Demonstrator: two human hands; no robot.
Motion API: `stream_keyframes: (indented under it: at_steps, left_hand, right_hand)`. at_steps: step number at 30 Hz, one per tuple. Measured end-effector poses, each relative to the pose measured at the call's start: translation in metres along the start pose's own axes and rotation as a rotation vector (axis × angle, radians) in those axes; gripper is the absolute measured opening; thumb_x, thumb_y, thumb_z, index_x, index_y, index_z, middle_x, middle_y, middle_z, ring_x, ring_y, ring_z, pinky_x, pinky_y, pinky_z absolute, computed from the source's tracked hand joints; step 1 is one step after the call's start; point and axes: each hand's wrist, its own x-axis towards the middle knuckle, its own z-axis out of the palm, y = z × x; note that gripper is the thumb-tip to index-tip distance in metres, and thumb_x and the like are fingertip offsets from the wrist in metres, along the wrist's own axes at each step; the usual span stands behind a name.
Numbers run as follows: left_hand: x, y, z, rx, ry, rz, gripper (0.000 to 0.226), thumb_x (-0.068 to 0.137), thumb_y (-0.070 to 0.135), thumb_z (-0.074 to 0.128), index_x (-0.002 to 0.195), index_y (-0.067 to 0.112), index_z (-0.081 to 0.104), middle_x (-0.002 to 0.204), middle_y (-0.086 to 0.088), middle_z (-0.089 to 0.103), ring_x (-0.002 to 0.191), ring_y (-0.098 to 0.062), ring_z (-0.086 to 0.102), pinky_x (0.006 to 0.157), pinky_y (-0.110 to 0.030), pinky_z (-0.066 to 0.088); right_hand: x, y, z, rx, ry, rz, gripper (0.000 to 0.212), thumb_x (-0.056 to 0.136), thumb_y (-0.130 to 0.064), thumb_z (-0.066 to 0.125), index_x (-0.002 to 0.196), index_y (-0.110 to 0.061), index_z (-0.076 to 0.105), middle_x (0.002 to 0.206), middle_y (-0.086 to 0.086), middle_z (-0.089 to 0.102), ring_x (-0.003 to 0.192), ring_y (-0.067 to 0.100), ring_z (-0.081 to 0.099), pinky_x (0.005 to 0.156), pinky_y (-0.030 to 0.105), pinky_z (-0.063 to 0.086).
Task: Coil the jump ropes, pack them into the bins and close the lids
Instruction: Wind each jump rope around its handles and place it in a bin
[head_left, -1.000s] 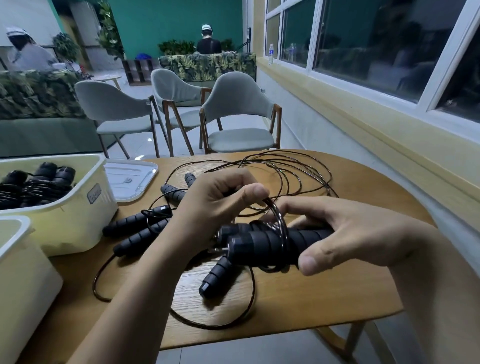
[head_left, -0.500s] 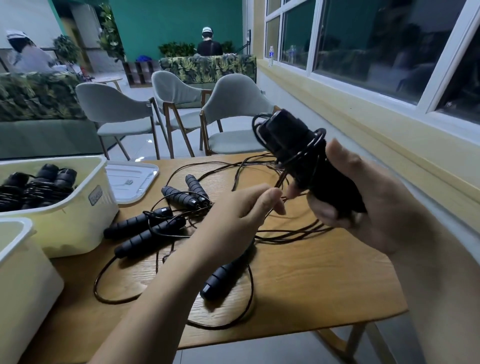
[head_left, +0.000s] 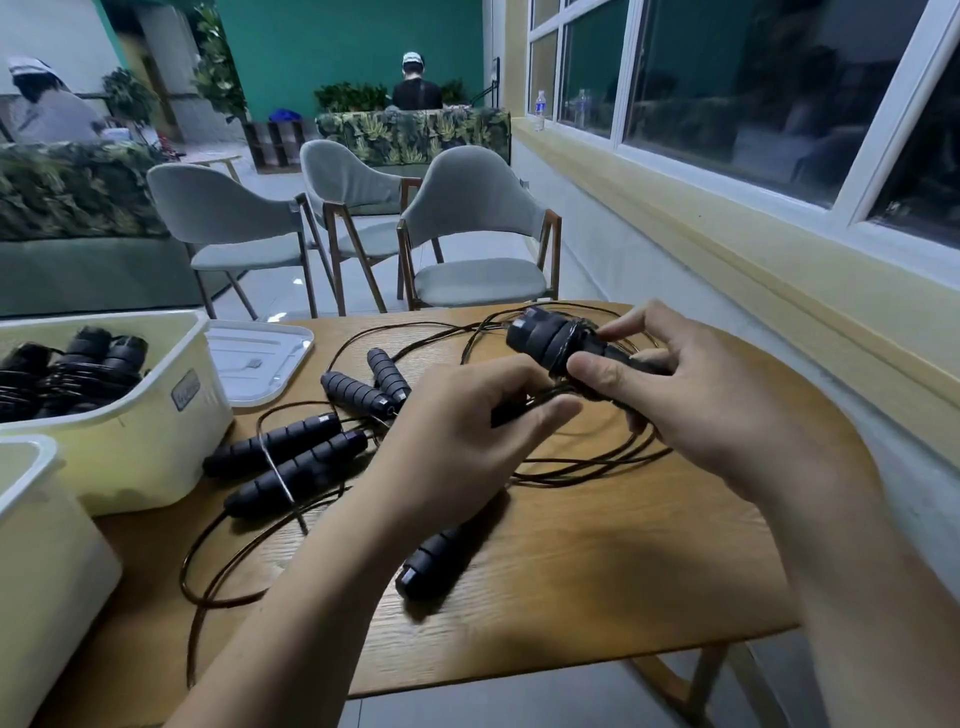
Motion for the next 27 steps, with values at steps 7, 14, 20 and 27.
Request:
stream_keyframes:
  at_steps: [7,14,20,27]
  left_hand:
    - [-0.001,-0.001,-0.011,-0.124,0.028,-0.033,0.023,0.093,0.04,0.076,0.089,0.017,0.077,0.071,0.004,0.069,0.063,-0.014,0.061,0.055,-0.031,0.047]
    - [-0.002,-0.004,-0.024,-0.258,0.03,-0.046,0.028,0.08,0.036,0.085,0.081,0.01,0.073,0.069,-0.011,0.065,0.06,-0.024,0.054,0.052,-0.033,0.04]
    - [-0.001,-0.005,-0.024,-0.374,-0.027,-0.029,0.033,0.086,0.036,0.085,0.08,0.009,0.068,0.067,-0.014,0.054,0.059,-0.024,0.043,0.053,-0.029,0.033]
    - [-0.002,-0.008,-0.024,-0.408,-0.067,-0.083,0.032,0.105,0.033,0.064,0.08,0.014,0.065,0.068,0.003,0.055,0.064,-0.006,0.051,0.059,-0.016,0.04]
  right_hand:
    - [-0.004,-0.006,0.002,-0.058,-0.262,0.071,0.044,0.081,-0.075,0.069,0.109,-0.042,0.066,0.091,-0.005,0.082,0.065,0.011,0.063,0.057,0.024,0.044]
    - [-0.011,-0.011,-0.011,-0.03,-0.602,0.134,0.046,0.09,-0.068,0.069,0.114,-0.029,0.068,0.096,0.01,0.081,0.065,0.02,0.058,0.05,0.025,0.033]
    - [-0.013,-0.01,-0.016,0.172,-0.793,0.089,0.042,0.089,-0.063,0.072,0.107,-0.025,0.065,0.098,0.021,0.079,0.058,0.019,0.058,0.044,0.021,0.033]
    - [-0.015,-0.01,-0.014,0.383,-0.846,0.013,0.083,0.083,-0.071,0.078,0.121,-0.002,0.054,0.094,0.029,0.073,0.055,0.023,0.056,0.045,0.025,0.035]
